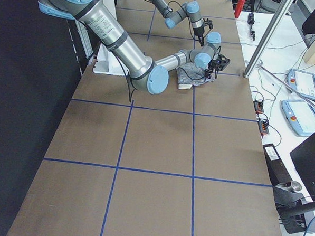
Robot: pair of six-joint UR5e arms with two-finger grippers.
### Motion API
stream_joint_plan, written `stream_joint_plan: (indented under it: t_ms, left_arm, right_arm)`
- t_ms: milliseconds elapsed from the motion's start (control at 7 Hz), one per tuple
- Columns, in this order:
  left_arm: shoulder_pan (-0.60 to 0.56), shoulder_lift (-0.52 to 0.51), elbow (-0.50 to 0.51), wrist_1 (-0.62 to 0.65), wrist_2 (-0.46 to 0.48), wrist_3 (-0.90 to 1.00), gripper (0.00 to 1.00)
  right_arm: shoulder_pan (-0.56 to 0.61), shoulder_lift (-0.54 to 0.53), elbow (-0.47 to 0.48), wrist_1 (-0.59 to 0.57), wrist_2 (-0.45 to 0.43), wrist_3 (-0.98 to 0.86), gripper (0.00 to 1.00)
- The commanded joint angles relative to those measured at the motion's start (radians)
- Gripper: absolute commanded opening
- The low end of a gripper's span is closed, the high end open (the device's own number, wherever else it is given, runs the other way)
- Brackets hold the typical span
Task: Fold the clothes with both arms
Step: 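Lower the folded edge onto the shirt's far edge with both grippers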
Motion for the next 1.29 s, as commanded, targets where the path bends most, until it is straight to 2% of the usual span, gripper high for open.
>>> stream_joint_plan:
  t_ms: [0,143,286,429,571,714,857,1000,1143]
  left_arm:
    - [0.033,-0.014,-0.005,0.001,-0.077,-0.026,0.00]
    - [0.062,-0.017,0.007,-0.002,-0.079,-0.023,0.00]
    - [0.070,-0.066,0.076,-0.013,-0.079,-0.018,0.00]
    - [0.070,-0.106,0.143,-0.017,-0.079,-0.010,0.00]
    - [0.069,-0.107,0.153,-0.025,-0.079,0.014,0.00]
    - [0.064,-0.109,0.211,-0.092,-0.074,0.042,0.00]
    - [0.049,-0.110,0.280,-0.184,-0.073,0.045,0.00]
    - [0.026,-0.129,0.343,-0.230,-0.070,0.071,0.00]
    - [-0.012,-0.133,0.352,-0.234,-0.070,0.097,0.00]
  right_arm:
    - [-0.040,-0.029,0.094,-0.004,0.016,-0.001,1.00]
    - [-0.070,-0.038,0.125,-0.008,0.014,0.010,0.58]
    - [-0.100,-0.057,0.125,0.000,0.007,0.003,0.01]
    - [-0.110,-0.060,0.115,-0.001,-0.012,-0.064,0.00]
    - [-0.124,-0.052,0.081,0.000,-0.048,-0.085,0.00]
    - [-0.124,-0.048,0.060,0.002,-0.050,-0.093,0.00]
    - [-0.122,-0.013,-0.007,0.003,-0.061,-0.121,0.00]
    - [-0.121,0.024,-0.067,0.003,-0.073,-0.138,0.00]
    - [-0.114,0.027,-0.088,0.005,-0.081,-0.145,0.00]
